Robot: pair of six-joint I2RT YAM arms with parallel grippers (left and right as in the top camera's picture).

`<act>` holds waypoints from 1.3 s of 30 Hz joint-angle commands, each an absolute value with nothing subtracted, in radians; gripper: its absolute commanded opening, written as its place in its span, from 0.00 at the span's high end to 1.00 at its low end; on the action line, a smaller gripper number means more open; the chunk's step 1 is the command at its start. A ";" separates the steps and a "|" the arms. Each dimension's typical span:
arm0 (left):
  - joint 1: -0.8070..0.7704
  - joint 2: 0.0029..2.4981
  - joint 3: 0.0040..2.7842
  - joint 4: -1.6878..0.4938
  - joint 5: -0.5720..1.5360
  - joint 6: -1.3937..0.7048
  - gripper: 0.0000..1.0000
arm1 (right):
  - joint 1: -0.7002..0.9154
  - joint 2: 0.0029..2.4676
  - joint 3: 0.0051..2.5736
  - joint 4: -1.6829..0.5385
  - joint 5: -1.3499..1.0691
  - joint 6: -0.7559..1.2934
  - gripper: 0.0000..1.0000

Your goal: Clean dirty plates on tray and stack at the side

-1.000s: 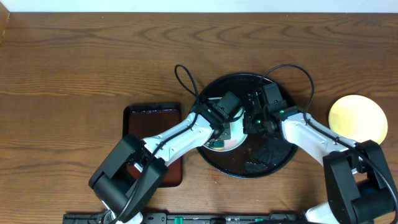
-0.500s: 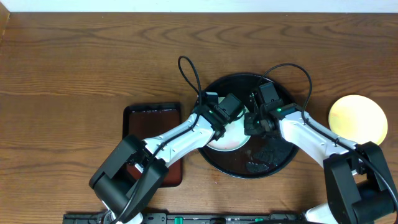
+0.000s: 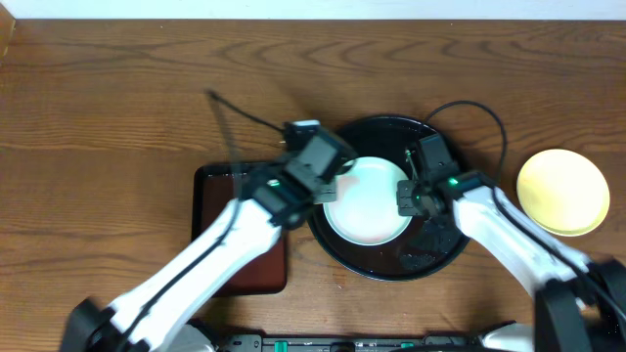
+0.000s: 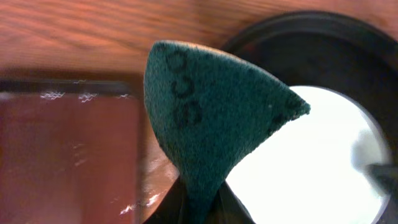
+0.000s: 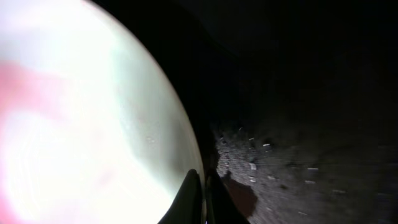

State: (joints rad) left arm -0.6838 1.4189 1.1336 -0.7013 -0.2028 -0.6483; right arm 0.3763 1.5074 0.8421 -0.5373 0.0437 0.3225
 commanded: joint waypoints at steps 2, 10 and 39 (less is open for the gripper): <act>-0.598 1.337 1.130 -0.828 -0.167 -0.632 0.91 | 0.361 1.339 0.844 -0.535 0.102 0.167 0.99; -0.435 1.335 1.058 -0.970 -0.164 -0.625 0.91 | 0.427 1.092 0.845 -0.530 0.337 -0.016 0.99; -0.365 1.340 0.947 -0.903 -0.163 -0.625 0.91 | 0.795 1.013 0.845 -0.377 0.714 -0.627 0.99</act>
